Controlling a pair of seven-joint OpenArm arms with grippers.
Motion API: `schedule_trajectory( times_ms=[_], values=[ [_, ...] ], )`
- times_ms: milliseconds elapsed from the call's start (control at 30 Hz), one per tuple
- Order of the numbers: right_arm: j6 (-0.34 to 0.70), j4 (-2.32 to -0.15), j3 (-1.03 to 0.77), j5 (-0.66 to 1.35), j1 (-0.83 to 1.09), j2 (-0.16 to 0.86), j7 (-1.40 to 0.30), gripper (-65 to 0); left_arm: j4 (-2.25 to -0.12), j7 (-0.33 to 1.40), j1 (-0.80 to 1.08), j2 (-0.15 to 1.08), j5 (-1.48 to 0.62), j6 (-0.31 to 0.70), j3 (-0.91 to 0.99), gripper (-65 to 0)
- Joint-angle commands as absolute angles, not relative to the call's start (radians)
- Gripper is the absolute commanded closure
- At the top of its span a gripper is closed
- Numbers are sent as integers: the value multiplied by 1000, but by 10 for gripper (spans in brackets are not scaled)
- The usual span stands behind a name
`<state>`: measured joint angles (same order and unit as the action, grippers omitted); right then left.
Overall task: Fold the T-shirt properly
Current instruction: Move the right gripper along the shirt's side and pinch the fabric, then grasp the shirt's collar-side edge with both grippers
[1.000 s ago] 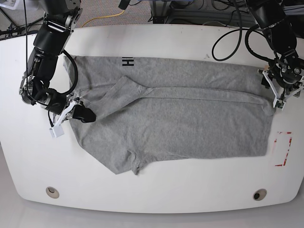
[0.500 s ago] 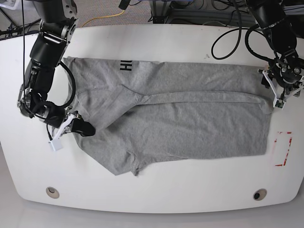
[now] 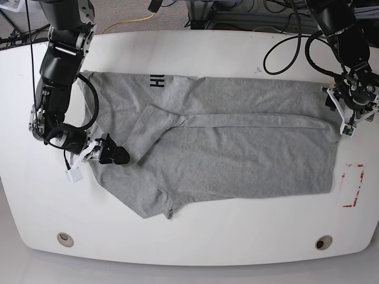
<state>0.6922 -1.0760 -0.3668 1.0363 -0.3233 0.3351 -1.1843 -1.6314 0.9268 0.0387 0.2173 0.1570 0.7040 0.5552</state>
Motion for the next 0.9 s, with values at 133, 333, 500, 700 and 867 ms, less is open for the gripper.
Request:
schedule_trajectory(
  times_ms=[133,333,500,700,867],
  values=[
    [698,-1225,-455,1072,-188,427,-1167,-604,-1647,912,27,234,151,698,565,-394],
    [698,-1417,-581,1043,16,443,-1164,-604,-1647,912,21,234,142,698,618,-394],
    [679,-1566,-648,984,148,418,-1162,-604,-1647,912,24,239,48,698,654,-394],
    [668,-1639,-691,811,208,346,-1162,-604,-1647,912,21,240,31,698,679,-394],
    [671,-1636,-694,693,206,298,-1161,-530,-1647,848,19,240,4,698,707,-394]
  ],
)
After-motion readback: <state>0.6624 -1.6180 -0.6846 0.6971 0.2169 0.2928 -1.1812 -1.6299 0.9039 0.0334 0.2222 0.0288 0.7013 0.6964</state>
